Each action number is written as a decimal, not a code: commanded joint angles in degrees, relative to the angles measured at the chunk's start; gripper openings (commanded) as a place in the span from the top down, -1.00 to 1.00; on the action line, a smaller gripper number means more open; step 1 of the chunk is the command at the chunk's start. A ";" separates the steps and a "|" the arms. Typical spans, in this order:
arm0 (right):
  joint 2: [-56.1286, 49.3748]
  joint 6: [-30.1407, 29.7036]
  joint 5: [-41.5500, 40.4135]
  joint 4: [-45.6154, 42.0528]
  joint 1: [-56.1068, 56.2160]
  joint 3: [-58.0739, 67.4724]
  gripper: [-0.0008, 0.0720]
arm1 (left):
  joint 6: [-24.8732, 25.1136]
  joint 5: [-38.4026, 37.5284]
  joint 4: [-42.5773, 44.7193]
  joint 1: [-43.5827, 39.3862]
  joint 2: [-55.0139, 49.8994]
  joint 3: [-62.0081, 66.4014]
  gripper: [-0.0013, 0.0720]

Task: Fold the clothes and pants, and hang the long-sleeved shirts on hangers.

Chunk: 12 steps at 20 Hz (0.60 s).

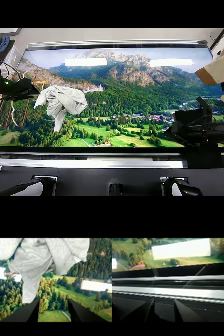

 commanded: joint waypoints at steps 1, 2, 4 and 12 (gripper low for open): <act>0.04 0.02 -0.02 0.02 -0.02 -0.02 0.20 | 0.02 0.02 0.02 -0.04 -0.04 -0.02 -0.08; 0.04 0.02 0.00 0.02 -0.02 -0.02 0.20 | 0.04 0.02 0.04 -0.04 -0.04 -0.02 -0.08; 0.04 0.00 -0.02 -0.02 -0.02 -0.02 0.20 | 0.02 0.02 0.02 -0.04 -0.04 -0.02 -0.08; 0.04 0.02 0.13 0.00 -0.02 -0.02 0.20 | 0.02 1.92 0.02 -0.04 -0.13 0.00 -0.08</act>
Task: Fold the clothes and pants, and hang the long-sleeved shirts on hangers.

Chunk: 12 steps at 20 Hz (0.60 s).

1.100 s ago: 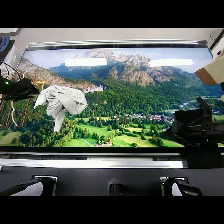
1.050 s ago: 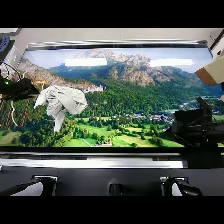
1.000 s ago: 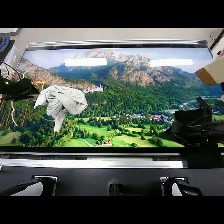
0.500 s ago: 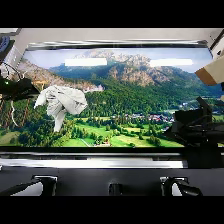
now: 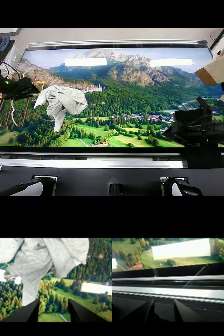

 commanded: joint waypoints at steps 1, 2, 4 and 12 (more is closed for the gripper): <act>0.04 0.02 0.11 0.02 -0.02 -0.02 0.20 | 0.02 0.52 0.00 -0.04 -0.02 0.00 -0.08; 0.04 0.02 0.09 0.02 -0.02 -0.02 0.20 | 0.00 0.52 0.00 -0.04 -0.02 0.00 -0.08; 0.04 0.04 -1.81 0.07 -0.02 -0.02 0.20 | -0.17 0.57 -0.13 -0.07 -0.02 -0.02 -0.08; 0.04 0.02 -5.11 0.04 -0.02 -0.02 0.20 | -0.24 3.04 -0.13 -0.04 -0.07 -0.02 -0.10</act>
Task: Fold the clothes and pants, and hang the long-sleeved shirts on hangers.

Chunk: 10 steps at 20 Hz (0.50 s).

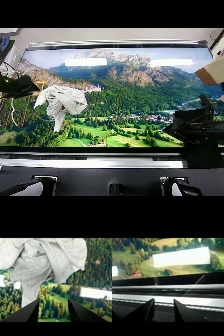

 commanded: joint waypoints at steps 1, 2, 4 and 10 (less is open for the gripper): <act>0.04 0.02 -2.08 0.02 -0.02 -0.02 0.20 | -0.59 0.59 0.00 -0.04 -0.04 -0.02 -0.11; 0.04 0.02 -2.99 0.02 -0.02 -0.02 0.20 | -1.81 1.05 0.02 -0.04 -0.35 -0.02 -0.31; 0.04 0.04 -3.72 0.04 -0.02 -0.02 0.18 | -4.15 1.16 -0.04 -0.20 -2.56 0.00 -1.00; 0.04 0.04 -7.13 0.04 -0.02 -0.02 0.18 | -4.15 7.37 -0.04 -6.12 -15.63 0.04 -1.00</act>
